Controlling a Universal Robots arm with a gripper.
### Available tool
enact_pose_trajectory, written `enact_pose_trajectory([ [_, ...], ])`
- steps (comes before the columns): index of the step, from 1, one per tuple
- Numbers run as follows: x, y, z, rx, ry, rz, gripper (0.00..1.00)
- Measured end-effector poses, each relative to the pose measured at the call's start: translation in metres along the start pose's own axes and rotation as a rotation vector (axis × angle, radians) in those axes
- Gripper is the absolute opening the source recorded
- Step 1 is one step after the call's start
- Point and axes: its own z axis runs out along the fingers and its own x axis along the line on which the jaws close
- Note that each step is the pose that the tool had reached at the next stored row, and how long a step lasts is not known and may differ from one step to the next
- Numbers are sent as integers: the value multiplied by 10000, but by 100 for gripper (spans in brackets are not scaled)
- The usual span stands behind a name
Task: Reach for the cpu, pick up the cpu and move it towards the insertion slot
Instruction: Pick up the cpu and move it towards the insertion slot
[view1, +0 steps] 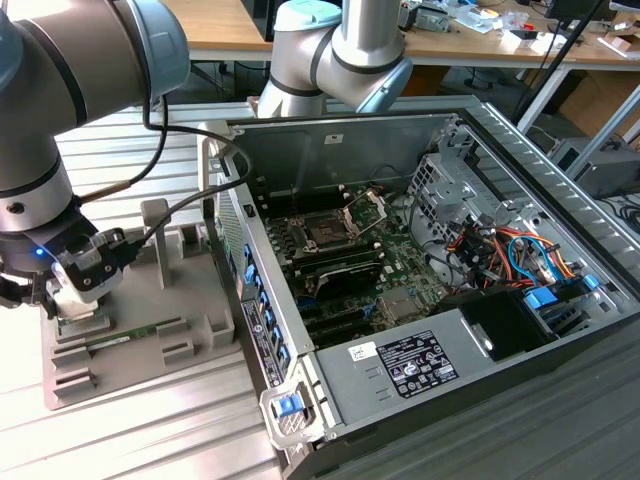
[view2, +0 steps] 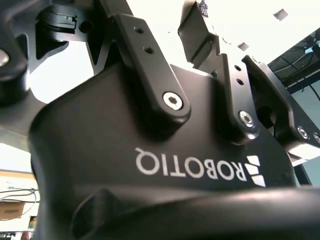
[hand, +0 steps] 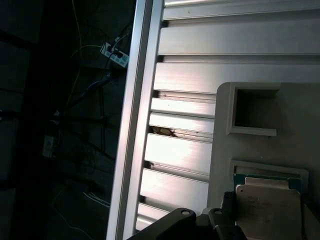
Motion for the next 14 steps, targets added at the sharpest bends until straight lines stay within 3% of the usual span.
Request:
enact_pose_trajectory([
  [14,0,1,-27,0,0,0,55],
])
